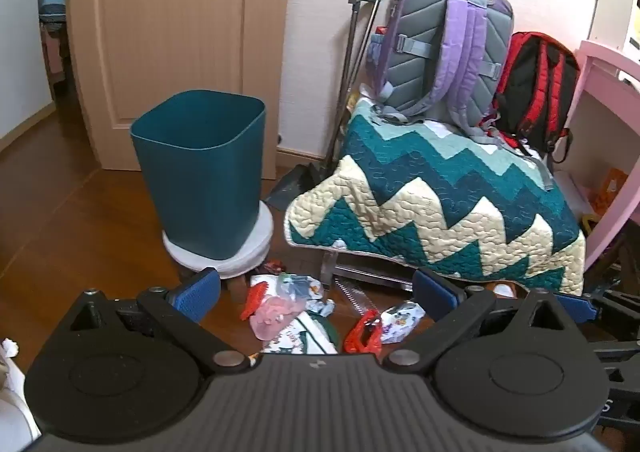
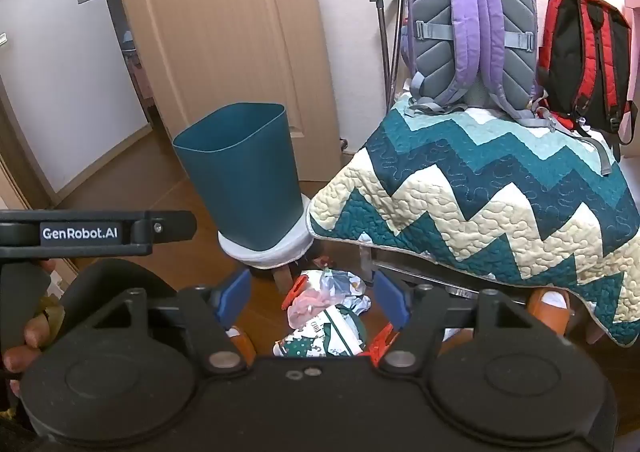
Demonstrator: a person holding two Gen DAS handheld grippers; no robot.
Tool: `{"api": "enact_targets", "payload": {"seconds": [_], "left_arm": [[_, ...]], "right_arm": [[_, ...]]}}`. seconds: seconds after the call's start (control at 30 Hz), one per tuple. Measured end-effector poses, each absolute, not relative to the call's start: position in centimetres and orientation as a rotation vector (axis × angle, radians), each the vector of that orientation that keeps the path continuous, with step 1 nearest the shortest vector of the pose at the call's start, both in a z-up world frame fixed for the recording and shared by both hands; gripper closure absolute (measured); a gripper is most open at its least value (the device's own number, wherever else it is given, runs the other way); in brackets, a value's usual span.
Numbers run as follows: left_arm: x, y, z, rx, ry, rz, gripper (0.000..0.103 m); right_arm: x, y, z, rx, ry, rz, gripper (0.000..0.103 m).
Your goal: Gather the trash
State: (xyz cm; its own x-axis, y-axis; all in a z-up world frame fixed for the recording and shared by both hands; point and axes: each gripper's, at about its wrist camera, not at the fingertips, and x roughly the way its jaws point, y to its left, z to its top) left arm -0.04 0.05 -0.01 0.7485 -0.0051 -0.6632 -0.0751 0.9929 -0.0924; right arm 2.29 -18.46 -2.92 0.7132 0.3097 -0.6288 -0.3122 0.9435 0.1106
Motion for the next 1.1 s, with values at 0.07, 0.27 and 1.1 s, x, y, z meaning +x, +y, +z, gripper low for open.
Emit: {"api": "enact_targets", "payload": {"seconds": [0.07,0.27,1.1], "left_arm": [[-0.1,0.0,0.0,-0.117,0.720,0.056,0.000],[0.3,-0.8,0.7,-0.076,0.710,0.051,0.000],[-0.1,-0.4,0.1,-0.089,0.731,0.011,0.000]], "right_arm": [[2.2,-18.5,-2.9,0.001,0.694,0.344,0.035],[1.9,-19.2,-1.5,0.000,0.665,0.325,0.035],[0.8,-18.6,-1.2,0.000,0.590,0.317,0.035]]}}
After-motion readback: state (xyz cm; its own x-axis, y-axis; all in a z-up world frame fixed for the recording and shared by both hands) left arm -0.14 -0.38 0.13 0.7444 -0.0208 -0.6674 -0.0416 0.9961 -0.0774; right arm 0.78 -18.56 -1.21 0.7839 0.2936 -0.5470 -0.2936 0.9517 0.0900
